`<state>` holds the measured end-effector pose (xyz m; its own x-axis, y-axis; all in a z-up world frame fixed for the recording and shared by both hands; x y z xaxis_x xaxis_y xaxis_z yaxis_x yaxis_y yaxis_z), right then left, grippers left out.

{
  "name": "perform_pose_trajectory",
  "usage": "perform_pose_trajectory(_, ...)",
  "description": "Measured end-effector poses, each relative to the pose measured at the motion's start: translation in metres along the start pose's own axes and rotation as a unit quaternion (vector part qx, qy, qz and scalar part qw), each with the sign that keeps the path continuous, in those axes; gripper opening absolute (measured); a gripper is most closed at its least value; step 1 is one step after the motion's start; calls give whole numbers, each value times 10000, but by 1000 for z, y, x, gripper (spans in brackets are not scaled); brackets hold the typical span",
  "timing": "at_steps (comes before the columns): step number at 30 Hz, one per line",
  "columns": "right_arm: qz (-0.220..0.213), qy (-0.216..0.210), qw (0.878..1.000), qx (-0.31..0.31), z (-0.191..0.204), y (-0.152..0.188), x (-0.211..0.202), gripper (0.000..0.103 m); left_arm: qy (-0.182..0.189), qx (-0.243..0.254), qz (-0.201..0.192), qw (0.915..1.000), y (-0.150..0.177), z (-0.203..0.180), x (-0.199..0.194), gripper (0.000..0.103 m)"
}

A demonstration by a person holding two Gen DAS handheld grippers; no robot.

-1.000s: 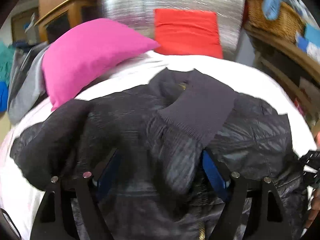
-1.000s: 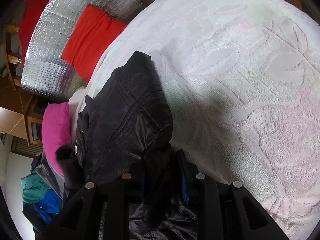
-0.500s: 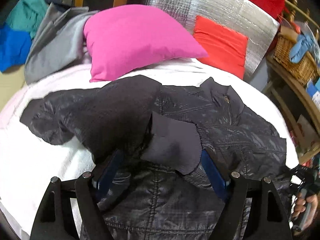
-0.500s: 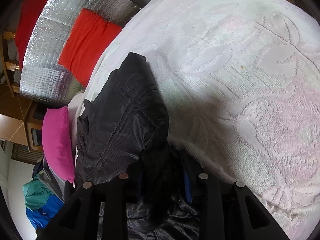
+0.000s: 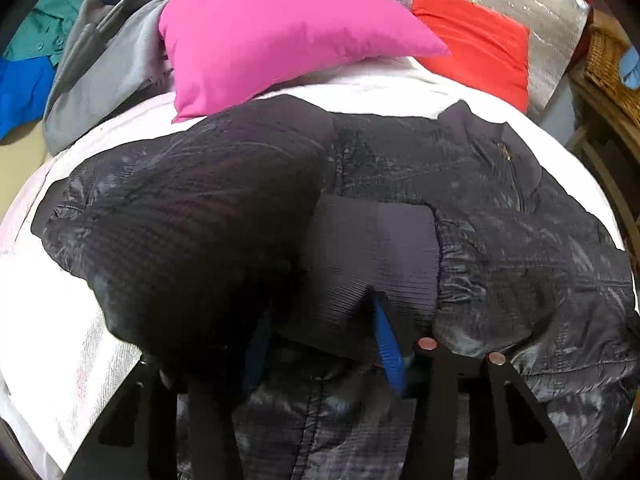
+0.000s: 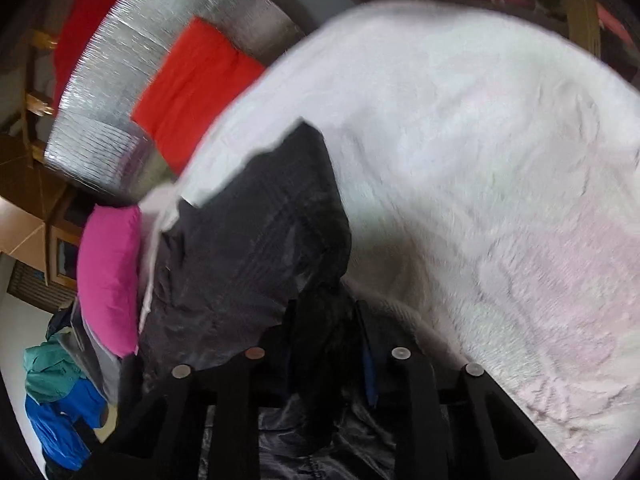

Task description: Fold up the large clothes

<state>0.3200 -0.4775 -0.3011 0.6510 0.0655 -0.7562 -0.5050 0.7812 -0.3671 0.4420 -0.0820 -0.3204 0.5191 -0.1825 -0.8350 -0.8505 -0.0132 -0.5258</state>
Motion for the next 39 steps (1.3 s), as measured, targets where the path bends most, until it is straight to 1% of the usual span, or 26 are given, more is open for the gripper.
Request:
perform_pose_trajectory(2,100,146,9998,-125,-1,1,5,27,-81,108,51,9999,3,0,2,50)
perform_pose_trajectory(4,541,333,9980,-23,-9,9,23,28,-158,216,140,9995,7,-2,3,50)
perform_pose_trajectory(6,587,291,9976,203,-13,6,21,36,-166,332,176,9992,8,-4,-1,51)
perform_pose_trajectory(7,543,249,9979,250,-12,3,15,41,-116,374,200,9990,9,-6,-6,50)
perform_pose_trajectory(9,350,176,9985,369,-13,-1,0,75,100,404,193,9989,10,-8,-17,51)
perform_pose_trajectory(10,175,156,9987,442,-14,-4,-10,77,338,421,168,9984,10,-9,-27,51)
perform_pose_trajectory(12,-175,187,9988,413,-14,-10,-29,76,742,464,34,9962,11,-8,-47,57)
perform_pose_trajectory(13,-334,178,9986,383,-13,-12,-37,76,952,517,-152,9940,11,-6,-63,60)
perform_pose_trajectory(14,-492,135,9981,350,-12,-13,-44,76,1051,568,-321,9923,10,-3,-75,64)
perform_pose_trajectory(16,-646,-47,9977,193,-5,-10,-53,75,1185,615,-768,9881,6,11,-105,65)
perform_pose_trajectory(17,-662,-152,9977,36,3,-6,-55,71,1163,573,-950,9870,2,22,-114,69)
perform_pose_trajectory(18,-655,-198,9976,-84,9,-3,-55,60,1057,493,-1127,9868,0,35,-123,79)
perform_pose_trajectory(19,-621,-224,9974,-273,18,2,-53,52,845,323,-1311,9872,-3,55,-131,84)
perform_pose_trajectory(20,-553,-215,9970,-496,29,8,-49,42,673,126,-1402,9878,-6,74,-133,87)
perform_pose_trajectory(21,-496,-183,9964,-661,36,13,-44,35,497,-225,-1431,9882,-8,100,-133,87)
perform_pose_trajectory(23,-359,-120,9944,-986,54,26,-32,35,382,-890,-1329,9864,-12,142,-126,87)
perform_pose_trajectory(24,-310,-110,9937,-1072,59,30,-28,35,314,-1254,-1272,9834,-11,163,-121,87)
perform_pose_trajectory(26,-189,-124,9924,-1212,69,40,-19,35,49,-1964,-1172,9735,-8,203,-109,87)
perform_pose_trajectory(28,-85,-146,9914,-1294,75,46,-9,35,-73,-2418,-1052,9646,-4,230,-98,87)
perform_pose_trajectory(30,57,-141,9904,-1371,81,56,2,35,75,-2724,-867,9582,0,245,-86,86)
perform_pose_trajectory(32,381,21,9897,-1378,80,67,20,34,255,-2959,-740,9520,9,252,-77,84)
perform_pose_trajectory(33,515,104,9893,-1364,77,69,27,35,368,-3108,-674,9474,10,255,-71,75)
perform_pose_trajectory(34,605,172,9888,-1355,75,72,32,35,430,-3197,-623,9445,10,257,-66,70)
perform_pose_trajectory(35,565,180,9891,-1346,75,72,32,35,493,-3266,-565,9422,11,260,-61,60)
perform_pose_trajectory(37,563,106,9901,-1284,76,70,28,34,644,-3378,-431,9380,11,261,-49,54)
perform_pose_trajectory(39,562,-10,9919,-1136,72,68,24,34,752,-3528,-379,9319,9,265,-41,54)
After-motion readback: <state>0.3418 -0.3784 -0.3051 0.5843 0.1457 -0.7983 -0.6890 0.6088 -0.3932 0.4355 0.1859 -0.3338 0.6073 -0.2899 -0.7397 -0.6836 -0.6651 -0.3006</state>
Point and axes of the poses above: each gripper's, at about its wrist camera, not at the fingertips, and x roughly the way its jaws point, z to its left, y to its underside, the point moved 6 cm from there along x, roughly the way its jaws point, and after that the axes turned 4 degrees about y, right-handed, at the moved point
